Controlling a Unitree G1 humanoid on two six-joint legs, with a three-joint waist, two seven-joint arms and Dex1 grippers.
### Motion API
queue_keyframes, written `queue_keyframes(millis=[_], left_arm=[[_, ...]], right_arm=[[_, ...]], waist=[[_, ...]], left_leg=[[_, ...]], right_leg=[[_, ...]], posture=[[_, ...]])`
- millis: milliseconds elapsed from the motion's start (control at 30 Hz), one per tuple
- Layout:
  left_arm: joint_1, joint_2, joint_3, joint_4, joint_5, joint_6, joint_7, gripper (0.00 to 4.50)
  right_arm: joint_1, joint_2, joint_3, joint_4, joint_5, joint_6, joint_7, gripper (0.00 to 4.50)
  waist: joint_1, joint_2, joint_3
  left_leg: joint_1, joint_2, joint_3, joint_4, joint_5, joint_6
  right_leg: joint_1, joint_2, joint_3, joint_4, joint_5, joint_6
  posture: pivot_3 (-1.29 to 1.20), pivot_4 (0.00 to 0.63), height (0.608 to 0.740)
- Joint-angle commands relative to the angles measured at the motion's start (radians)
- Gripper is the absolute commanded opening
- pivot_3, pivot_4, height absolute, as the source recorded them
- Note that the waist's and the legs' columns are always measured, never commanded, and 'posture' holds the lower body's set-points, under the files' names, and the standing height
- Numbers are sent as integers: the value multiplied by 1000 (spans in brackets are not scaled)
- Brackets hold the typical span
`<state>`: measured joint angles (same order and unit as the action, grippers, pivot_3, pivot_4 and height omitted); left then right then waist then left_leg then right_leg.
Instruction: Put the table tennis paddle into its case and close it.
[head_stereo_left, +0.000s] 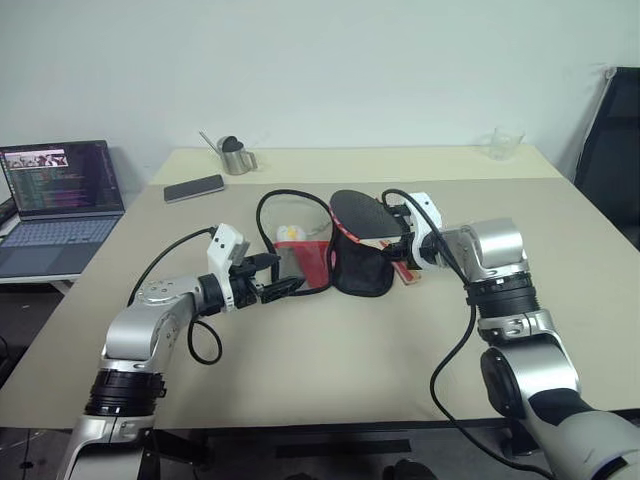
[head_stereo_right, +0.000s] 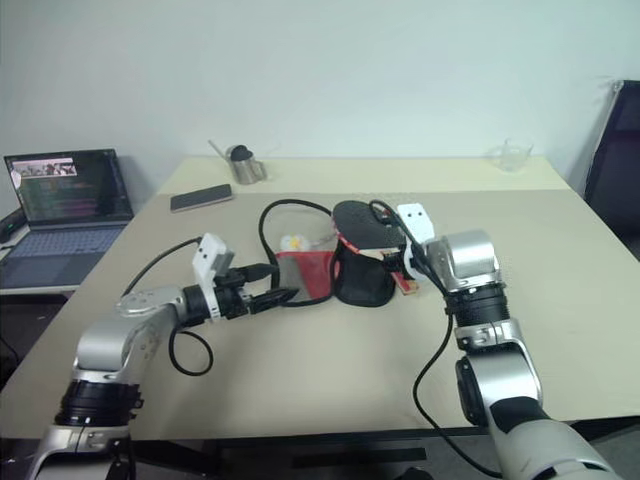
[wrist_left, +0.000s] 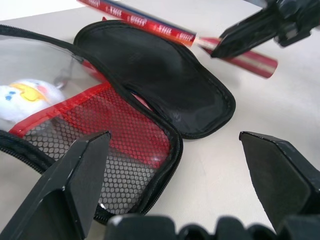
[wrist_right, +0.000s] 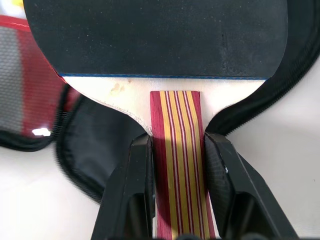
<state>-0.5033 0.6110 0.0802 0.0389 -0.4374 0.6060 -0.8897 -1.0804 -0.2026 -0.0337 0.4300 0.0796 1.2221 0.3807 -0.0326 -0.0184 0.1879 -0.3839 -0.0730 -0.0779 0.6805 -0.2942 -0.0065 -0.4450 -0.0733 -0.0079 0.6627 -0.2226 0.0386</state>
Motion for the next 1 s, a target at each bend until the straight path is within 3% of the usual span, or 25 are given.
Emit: queue_keyframes(millis=[33, 500, 767, 1000], left_arm=[[8, 2, 15, -61, -18, 2, 8, 4500], [41, -2, 21, -105, -34, 15, 41, 4500], [42, -3, 16, -109, -37, 14, 50, 4500], [39, -6, 10, -108, -36, 13, 52, 4500]], right_arm=[[-60, 9, -20, 49, 5, -79, -42, 1090], [-195, 88, -114, 184, 59, -133, -192, 1090], [-261, 199, -348, 172, 161, -104, -428, 1090], [-263, 301, -429, 170, 215, -100, -573, 1090]], waist=[[0, 0, 0], [-8, 0, 0], [-13, 0, 0], [-18, 0, 0]], left_leg=[[0, 0, 0, 0, 0, 0], [0, 0, 0, 0, 0, 0], [0, 1, 1, -1, 0, 0], [0, 1, 1, -1, 0, 0]], right_leg=[[0, 0, 0, 0, 0, 0], [-1, 0, 1, 0, 0, 0], [-2, 0, 1, 1, 0, 0], [-2, 0, 3, 1, 0, 0]], posture=[[0, 150, 740], [0, 150, 740], [0, 150, 740], [0, 150, 740]])
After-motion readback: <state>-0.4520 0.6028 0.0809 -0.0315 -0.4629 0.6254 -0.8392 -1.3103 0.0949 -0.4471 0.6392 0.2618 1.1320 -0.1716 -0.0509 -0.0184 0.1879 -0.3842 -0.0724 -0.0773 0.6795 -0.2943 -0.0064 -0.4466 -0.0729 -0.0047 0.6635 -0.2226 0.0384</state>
